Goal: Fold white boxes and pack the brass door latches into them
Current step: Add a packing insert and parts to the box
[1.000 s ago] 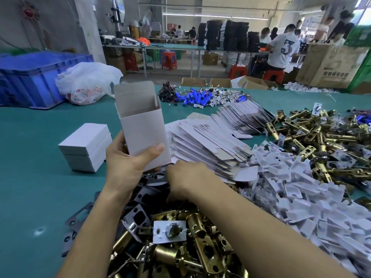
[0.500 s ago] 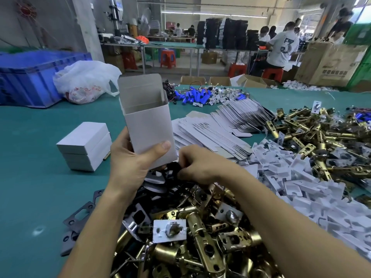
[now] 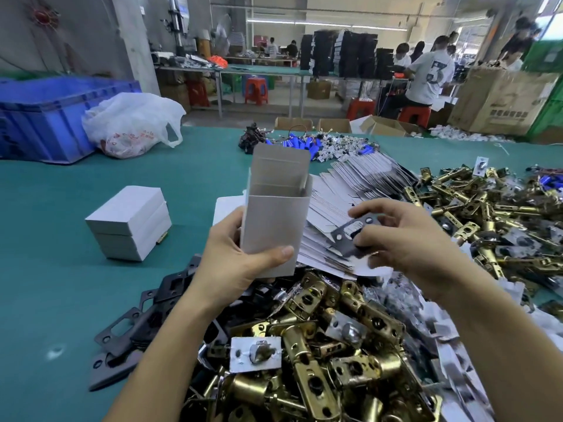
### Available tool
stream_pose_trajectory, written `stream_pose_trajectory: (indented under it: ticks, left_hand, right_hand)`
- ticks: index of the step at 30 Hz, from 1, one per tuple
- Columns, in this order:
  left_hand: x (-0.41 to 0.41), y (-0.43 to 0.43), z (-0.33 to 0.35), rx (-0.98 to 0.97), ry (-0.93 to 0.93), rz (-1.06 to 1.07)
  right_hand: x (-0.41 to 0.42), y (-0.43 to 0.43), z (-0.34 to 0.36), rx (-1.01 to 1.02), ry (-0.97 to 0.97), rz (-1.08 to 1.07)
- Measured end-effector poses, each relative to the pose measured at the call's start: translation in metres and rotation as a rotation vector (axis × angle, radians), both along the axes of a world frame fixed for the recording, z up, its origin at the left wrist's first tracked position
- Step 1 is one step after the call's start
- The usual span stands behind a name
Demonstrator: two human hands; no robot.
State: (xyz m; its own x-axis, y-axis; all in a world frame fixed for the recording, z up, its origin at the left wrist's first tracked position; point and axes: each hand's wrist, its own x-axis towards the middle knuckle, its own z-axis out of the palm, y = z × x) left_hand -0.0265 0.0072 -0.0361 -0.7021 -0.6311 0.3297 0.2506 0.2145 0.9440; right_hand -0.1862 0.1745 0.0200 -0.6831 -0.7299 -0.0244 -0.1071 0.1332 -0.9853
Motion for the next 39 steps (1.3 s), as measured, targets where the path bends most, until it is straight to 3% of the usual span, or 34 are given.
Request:
stream_pose_trajectory:
  ticks: [4,8,10,14,20,25,35,39]
  left_hand:
    - [-0.001,0.003,-0.003,-0.030,-0.032,-0.050]
    - [-0.003,0.003,-0.003,-0.054,-0.043,-0.069]
    - [-0.003,0.003,-0.003,-0.062,-0.038,-0.069]
    - [-0.002,-0.002,-0.006,-0.049,-0.032,-0.033]
    - [-0.003,-0.006,-0.013,-0.059,-0.076,-0.019]
    - [-0.004,-0.003,-0.013,-0.073,-0.064,-0.094]
    - [-0.003,-0.003,-0.013,-0.100,-0.045,-0.148]
    - [-0.001,-0.003,-0.012,-0.084,-0.045,-0.144]
  right_hand:
    - [0.005,0.002,0.010,-0.119,0.042,-0.073]
    - [0.018,-0.002,0.020,-0.252,0.325,-0.172]
    - [0.026,-0.003,0.026,-0.221,0.418,-0.107]
    - [0.027,-0.003,0.032,-0.067,0.425,0.030]
    - [0.024,-0.007,0.036,-0.047,0.760,-0.063]
    - [0.026,-0.010,0.043,0.051,0.954,-0.002]
    - [0.045,-0.035,0.050,0.056,1.221,0.041]
    - [0.046,-0.039,0.045,0.024,1.168,0.056]
